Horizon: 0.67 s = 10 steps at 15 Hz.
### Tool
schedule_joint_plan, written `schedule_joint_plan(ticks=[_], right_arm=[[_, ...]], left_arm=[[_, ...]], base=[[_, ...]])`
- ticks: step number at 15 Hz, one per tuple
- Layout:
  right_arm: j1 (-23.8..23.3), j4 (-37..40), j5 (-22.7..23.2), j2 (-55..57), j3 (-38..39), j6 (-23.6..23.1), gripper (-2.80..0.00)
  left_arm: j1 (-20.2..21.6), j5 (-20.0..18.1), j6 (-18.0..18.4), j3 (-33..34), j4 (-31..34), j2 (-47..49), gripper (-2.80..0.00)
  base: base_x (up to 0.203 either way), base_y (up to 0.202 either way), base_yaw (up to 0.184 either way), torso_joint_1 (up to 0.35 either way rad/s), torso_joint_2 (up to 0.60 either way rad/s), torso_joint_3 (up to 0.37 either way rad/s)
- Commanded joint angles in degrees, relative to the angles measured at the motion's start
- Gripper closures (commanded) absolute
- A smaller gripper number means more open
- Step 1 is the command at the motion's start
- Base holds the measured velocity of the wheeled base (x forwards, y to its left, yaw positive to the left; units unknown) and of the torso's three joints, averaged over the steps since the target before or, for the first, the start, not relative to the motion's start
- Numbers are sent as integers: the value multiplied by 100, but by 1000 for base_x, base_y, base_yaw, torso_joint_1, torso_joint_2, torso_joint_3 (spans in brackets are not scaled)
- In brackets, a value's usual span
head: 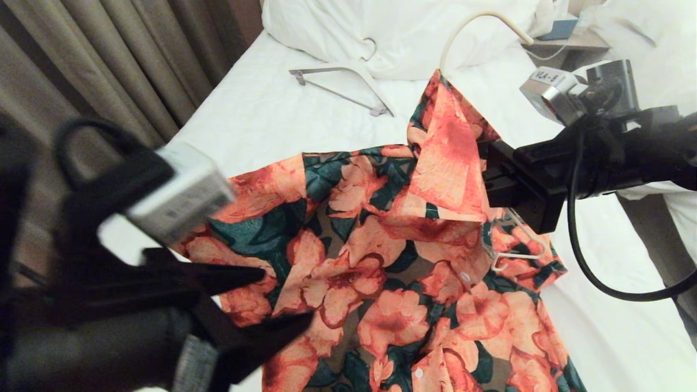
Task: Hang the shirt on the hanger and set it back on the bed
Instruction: Hook the other side of the shirt onto the hanger
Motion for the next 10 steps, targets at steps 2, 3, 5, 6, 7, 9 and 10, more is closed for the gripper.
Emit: schedule_joint_plan(ticks=[2,3,5,6,7,9,10], right_arm=[[130,8,23,57,-79,10,0],[204,8,16,60,-83,20,0],[490,9,-75,125,-103,26,0],[611,7,-206,149,-105,26,0],[699,11,-284,166,-105,26,0],[832,3,-315,197,-107,17,0],[881,3,-315,198,-133,17,0]], left_arm=[[1183,-405,457,-156,519,-1806,0],[1328,-598,536,-280,650,-1938,0],[1302,-709,583,-673,687,-1888,0],[1285,-825,638,-878,693,-1767,0],[1279,-938,745,-1000,694,-1667,0],[1277,-1085,942,-1110,681,-1418,0],[1276,-1142,978,-1124,667,-1289,0]], base=[[0,0,0,0,0,0],[0,0,0,0,0,0],[0,0,0,0,0,0],[0,0,0,0,0,0],[0,0,0,0,0,0],[0,0,0,0,0,0],[0,0,0,0,0,0]])
